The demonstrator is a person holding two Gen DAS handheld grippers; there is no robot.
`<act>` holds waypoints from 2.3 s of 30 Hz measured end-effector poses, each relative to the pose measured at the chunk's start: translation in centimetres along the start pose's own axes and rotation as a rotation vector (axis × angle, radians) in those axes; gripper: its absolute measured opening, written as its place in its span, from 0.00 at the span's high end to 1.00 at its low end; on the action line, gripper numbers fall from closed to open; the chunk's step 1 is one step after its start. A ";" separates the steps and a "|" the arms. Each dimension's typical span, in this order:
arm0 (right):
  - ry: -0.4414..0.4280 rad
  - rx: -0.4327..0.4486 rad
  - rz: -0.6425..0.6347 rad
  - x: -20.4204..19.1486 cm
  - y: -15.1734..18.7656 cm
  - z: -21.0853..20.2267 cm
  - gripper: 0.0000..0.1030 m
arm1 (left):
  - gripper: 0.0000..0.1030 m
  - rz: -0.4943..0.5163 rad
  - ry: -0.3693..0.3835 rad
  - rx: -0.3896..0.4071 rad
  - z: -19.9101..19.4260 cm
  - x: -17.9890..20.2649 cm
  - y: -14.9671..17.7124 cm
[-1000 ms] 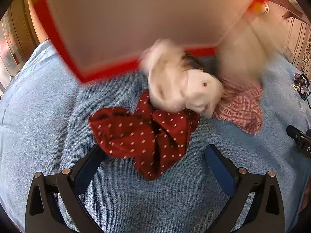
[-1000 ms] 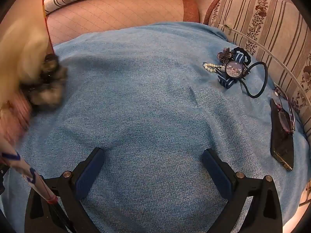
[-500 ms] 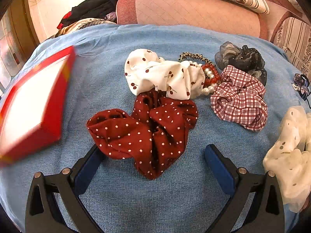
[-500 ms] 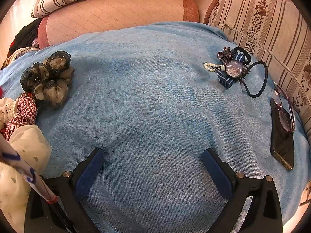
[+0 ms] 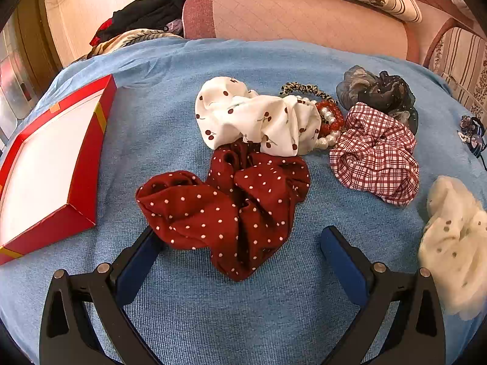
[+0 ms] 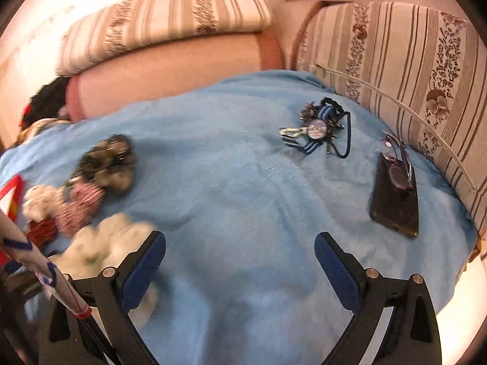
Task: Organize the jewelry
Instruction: 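Move both tools toward the scrunchie pile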
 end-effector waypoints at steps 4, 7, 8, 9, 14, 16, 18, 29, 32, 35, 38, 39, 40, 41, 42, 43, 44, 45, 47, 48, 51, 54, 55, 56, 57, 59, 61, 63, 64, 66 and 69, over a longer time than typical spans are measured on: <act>-0.124 0.003 -0.019 -2.8 1.3 -2.1 0.03 | 0.00 0.016 0.015 -0.036 -1.1 -0.8 0.4; -0.196 0.043 -0.035 -4.5 1.9 -4.8 0.03 | 0.00 -0.071 0.057 0.062 -5.5 -2.6 1.4; -0.223 0.059 -0.049 -5.1 2.1 -6.1 0.03 | 0.00 -0.085 0.072 0.116 -7.6 -3.1 1.6; -0.231 0.076 -0.060 -5.4 2.1 -7.2 0.03 | 0.00 -0.083 0.069 0.159 -9.4 -3.6 1.7; -0.262 0.115 -0.093 -6.7 2.6 -11.6 0.03 | 0.00 -0.084 0.079 0.288 -18.2 -5.7 2.1; -0.265 0.116 -0.099 -7.0 2.6 -12.6 0.03 | 0.00 -0.091 0.087 0.307 -19.8 -6.3 2.6; -0.286 0.122 -0.098 -7.2 2.5 -13.2 0.03 | 0.00 -0.097 0.095 0.307 -20.4 -6.6 2.8; -0.318 0.083 -0.154 -10.1 3.3 -13.2 0.07 | 0.00 -0.057 0.089 0.291 -20.7 -6.8 4.1; -0.313 0.067 -0.163 -10.4 3.7 -12.9 0.07 | 0.00 -0.052 0.087 0.288 -20.6 -6.7 4.2; -0.315 0.054 -0.157 -10.4 3.8 -12.7 0.07 | 0.00 -0.049 0.091 0.287 -20.5 -6.7 4.2; -0.318 0.050 -0.161 -10.4 3.8 -12.6 0.07 | 0.00 -0.046 0.093 0.283 -20.4 -6.7 4.4; -0.320 0.048 -0.161 -10.4 3.9 -12.5 0.07 | 0.00 -0.044 0.092 0.281 -20.4 -6.6 4.3; -0.322 0.047 -0.161 -10.5 3.9 -12.5 0.07 | 0.00 -0.043 0.092 0.279 -20.3 -6.6 4.4; -0.323 0.044 -0.160 -10.4 3.9 -12.4 0.07 | 0.00 -0.043 0.091 0.278 -20.3 -6.6 4.4; -0.325 0.040 -0.159 -10.4 4.0 -12.3 0.07 | 0.00 -0.042 0.092 0.278 -20.2 -6.5 4.4; -0.329 0.037 -0.157 -10.4 4.1 -12.2 0.07 | 0.00 -0.041 0.091 0.277 -20.2 -6.5 4.5; -0.331 0.034 -0.155 -10.4 4.1 -12.1 0.07 | 0.00 -0.040 0.090 0.275 -20.2 -6.5 4.5; -0.332 0.030 -0.152 -10.4 4.1 -12.0 0.07 | 0.00 -0.039 0.092 0.273 -20.1 -6.5 4.6; -0.336 0.024 -0.148 -10.3 4.2 -11.8 0.07 | 0.00 -0.038 0.092 0.269 -20.0 -6.4 4.6; -0.337 0.022 -0.146 -10.3 4.3 -11.7 0.07 | 0.00 -0.037 0.091 0.267 -19.9 -6.4 4.6; -0.341 0.012 -0.140 -10.2 4.4 -11.3 0.07 | 0.00 -0.036 0.097 0.253 -19.5 -6.3 4.6; -0.350 -0.005 -0.127 -9.9 4.5 -10.6 0.07 | 0.00 -0.033 0.112 0.234 -18.9 -6.3 4.4; -0.354 -0.013 -0.119 -9.8 4.5 -10.3 0.09 | 0.00 -0.033 0.124 0.223 -18.6 -6.5 4.2; -0.356 -0.020 -0.112 -9.6 4.5 -10.1 0.09 | 0.00 -0.040 0.131 0.214 -18.3 -6.7 3.9; -0.359 -0.028 -0.104 -9.4 4.4 -9.8 0.10 | 0.00 -0.053 0.146 0.202 -17.9 -7.1 3.5; -0.356 -0.035 -0.086 -8.9 4.2 -9.3 0.10 | 0.00 -0.077 0.183 0.172 -17.1 -7.9 2.6; -0.348 -0.036 -0.069 -8.4 4.0 -8.9 0.10 | 0.00 -0.102 0.221 0.143 -16.1 -8.7 1.5; -0.342 -0.040 -0.054 -8.0 3.9 -8.6 0.10 | 0.00 -0.113 0.241 0.125 -15.2 -9.2 0.4; -0.339 -0.044 -0.048 -7.8 3.9 -8.3 0.10 | 0.00 -0.117 0.248 0.121 -14.7 -9.3 -0.2; -0.334 -0.052 -0.040 -7.5 4.0 -7.9 0.10 | 0.01 -0.112 0.269 0.113 -14.0 -9.1 -1.1; -0.325 -0.057 -0.033 -7.1 4.0 -7.4 0.11 | 0.16 -0.095 0.290 0.097 -12.6 -8.1 -2.2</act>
Point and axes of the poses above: each gripper's, at about its wrist camera, not at the fingertips, and z roughly the way its jaws point, x to its right, y to its underside, the point moved 8 cm from there along z, roughly the way its jaws point, and after that the axes turned 5 degrees about -z, right-handed, at the moved point
